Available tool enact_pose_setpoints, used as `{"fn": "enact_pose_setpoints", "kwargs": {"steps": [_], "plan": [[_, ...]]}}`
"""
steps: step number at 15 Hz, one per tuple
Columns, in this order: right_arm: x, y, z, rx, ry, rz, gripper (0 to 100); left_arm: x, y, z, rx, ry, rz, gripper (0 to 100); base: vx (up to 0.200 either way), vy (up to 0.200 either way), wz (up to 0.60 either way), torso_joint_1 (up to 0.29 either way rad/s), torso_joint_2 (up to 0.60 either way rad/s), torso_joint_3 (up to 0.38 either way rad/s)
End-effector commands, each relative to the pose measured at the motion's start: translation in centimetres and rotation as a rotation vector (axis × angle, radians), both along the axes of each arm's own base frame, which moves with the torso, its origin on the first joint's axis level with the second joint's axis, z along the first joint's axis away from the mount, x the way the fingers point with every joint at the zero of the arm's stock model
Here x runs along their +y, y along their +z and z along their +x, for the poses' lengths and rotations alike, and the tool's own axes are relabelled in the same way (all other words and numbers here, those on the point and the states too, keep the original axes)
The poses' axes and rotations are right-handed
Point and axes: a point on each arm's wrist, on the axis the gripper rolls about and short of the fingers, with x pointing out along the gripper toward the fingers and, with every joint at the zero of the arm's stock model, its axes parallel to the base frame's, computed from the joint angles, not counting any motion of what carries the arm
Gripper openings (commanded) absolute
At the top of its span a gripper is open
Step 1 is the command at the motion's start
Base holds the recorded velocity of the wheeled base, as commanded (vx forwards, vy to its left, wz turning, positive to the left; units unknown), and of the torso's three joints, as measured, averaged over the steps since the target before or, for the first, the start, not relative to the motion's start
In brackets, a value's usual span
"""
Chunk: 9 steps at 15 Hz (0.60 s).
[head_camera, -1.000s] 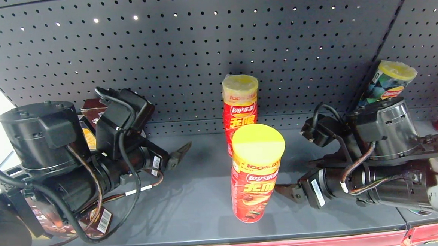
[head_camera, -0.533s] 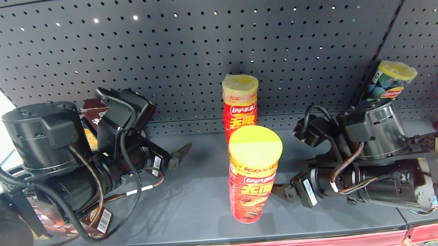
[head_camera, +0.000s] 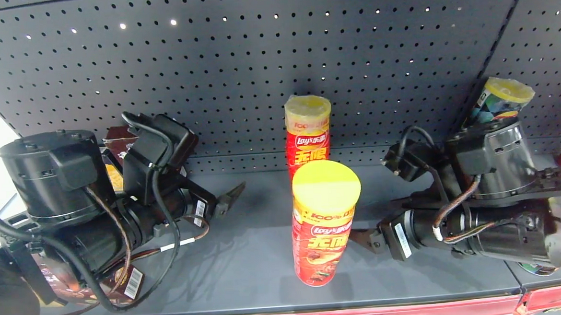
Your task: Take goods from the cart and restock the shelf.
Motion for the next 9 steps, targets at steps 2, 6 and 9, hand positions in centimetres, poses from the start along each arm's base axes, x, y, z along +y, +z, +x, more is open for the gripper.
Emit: {"fn": "enact_pose_setpoints", "kwargs": {"steps": [2,6,9], "plan": [[-2.8,4.4,-2.4,-0.141,-0.019,0.124,100,0.7,1.9,-1.7,-0.054,-0.023,-0.031,100,0.0,0.0,0.0,0.0,0.0,0.0],[-4.6,7.9,-5.4,-0.315,0.003,0.267,100,1.4,3.4,-3.0,-0.111,-0.025,-0.06,100,0.0,0.0,0.0,0.0,0.0,0.0],[-6.4,8.3,-7.8,-0.402,0.035,0.26,100,1.9,4.4,-4.0,-0.15,-0.031,-0.082,100,0.0,0.0,0.0,0.0,0.0,0.0]]}}
